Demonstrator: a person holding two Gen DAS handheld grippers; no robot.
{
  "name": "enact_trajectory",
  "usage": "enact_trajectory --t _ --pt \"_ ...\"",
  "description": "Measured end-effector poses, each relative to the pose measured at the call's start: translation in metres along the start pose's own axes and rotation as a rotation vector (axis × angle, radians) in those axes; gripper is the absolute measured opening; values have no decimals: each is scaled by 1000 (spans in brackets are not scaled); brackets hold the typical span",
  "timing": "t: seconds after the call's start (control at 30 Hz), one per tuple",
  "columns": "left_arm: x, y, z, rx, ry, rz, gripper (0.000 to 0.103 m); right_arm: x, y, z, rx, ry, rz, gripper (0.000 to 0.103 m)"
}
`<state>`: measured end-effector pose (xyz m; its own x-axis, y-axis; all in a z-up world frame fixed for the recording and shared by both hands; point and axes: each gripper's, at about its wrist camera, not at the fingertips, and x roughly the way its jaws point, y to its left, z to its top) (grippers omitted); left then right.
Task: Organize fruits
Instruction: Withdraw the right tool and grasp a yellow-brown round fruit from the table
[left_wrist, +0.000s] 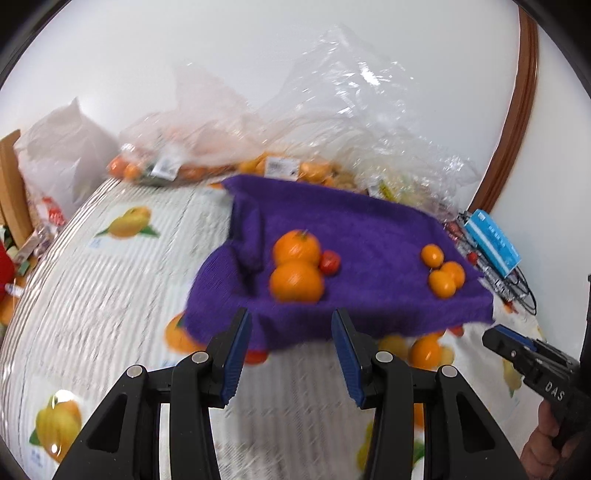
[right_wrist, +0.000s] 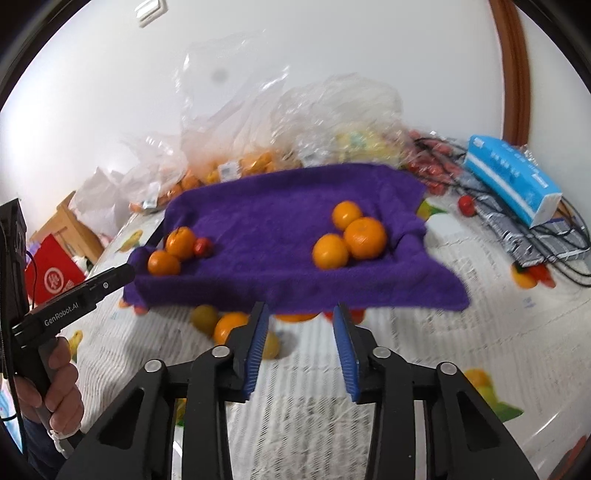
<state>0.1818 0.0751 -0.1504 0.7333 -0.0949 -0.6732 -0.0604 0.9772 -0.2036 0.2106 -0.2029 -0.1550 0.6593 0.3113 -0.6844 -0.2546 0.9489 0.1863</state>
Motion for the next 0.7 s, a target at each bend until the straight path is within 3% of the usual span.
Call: enact_trajectory --t 0.17,0.47,0.7 --pt "-7 24 -23 -53 2 -24 43 9 18 -11 -41 34 22 33" --pt "-5 33 -26 -102 10 -32 43 30 29 -19 -71 89 16 29" --pt "-6 34 -26 -110 11 -50 43 43 36 -24 -115 96 -56 28"
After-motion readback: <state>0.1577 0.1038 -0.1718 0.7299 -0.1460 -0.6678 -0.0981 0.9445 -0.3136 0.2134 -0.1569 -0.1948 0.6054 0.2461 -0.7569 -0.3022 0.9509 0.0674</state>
